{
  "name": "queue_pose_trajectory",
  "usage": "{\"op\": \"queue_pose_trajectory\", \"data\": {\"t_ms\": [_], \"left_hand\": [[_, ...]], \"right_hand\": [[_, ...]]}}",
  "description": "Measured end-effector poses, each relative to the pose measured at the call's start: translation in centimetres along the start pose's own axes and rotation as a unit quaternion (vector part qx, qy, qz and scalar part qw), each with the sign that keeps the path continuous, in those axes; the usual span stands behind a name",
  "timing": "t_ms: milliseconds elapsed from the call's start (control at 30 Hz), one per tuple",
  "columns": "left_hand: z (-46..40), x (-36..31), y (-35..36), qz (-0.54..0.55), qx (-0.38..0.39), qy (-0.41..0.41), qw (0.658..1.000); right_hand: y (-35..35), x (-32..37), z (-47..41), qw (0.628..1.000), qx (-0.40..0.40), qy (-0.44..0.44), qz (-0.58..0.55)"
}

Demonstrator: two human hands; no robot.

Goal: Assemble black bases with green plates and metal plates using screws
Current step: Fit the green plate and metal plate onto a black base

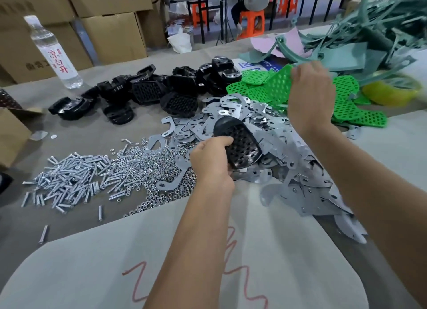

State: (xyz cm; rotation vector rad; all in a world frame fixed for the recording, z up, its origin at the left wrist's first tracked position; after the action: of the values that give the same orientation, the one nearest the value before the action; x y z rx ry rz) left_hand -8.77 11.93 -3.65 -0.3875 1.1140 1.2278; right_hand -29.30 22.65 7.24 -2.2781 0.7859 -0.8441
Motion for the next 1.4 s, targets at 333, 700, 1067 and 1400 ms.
{"op": "queue_pose_trajectory", "data": {"t_ms": [333, 700, 1067, 1400], "left_hand": [[-0.8, -4.6, -9.6, 0.039, -0.037, 0.068, 0.996], [-0.9, -6.8, -15.2, 0.088, 0.025, 0.138, 0.986], [-1.6, -7.4, -16.0, 0.029, -0.025, 0.167, 0.985], [-1.2, -7.2, -15.2, 0.130, 0.014, 0.125, 0.983]], "right_hand": [[4.8, 12.6, 11.0, 0.652, 0.304, 0.234, -0.654], [5.6, 16.6, 15.5, 0.663, 0.320, 0.086, -0.672], [5.5, 17.0, 15.2, 0.627, 0.317, 0.057, -0.709], [6.1, 15.9, 14.7, 0.687, 0.287, 0.077, -0.663]]}}
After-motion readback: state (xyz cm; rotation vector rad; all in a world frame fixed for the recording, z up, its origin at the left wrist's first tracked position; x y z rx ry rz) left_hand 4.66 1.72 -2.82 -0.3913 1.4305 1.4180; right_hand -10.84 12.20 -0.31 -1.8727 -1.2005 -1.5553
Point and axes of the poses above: each hand's wrist, its own z-axis away from the middle knuckle, its own y-axis out of the palm, x = y × z, the point moved 7 cm from there along -z, towards the middle knuckle, and after that the axes turned 2 degrees about x, right-handed, at the moved point
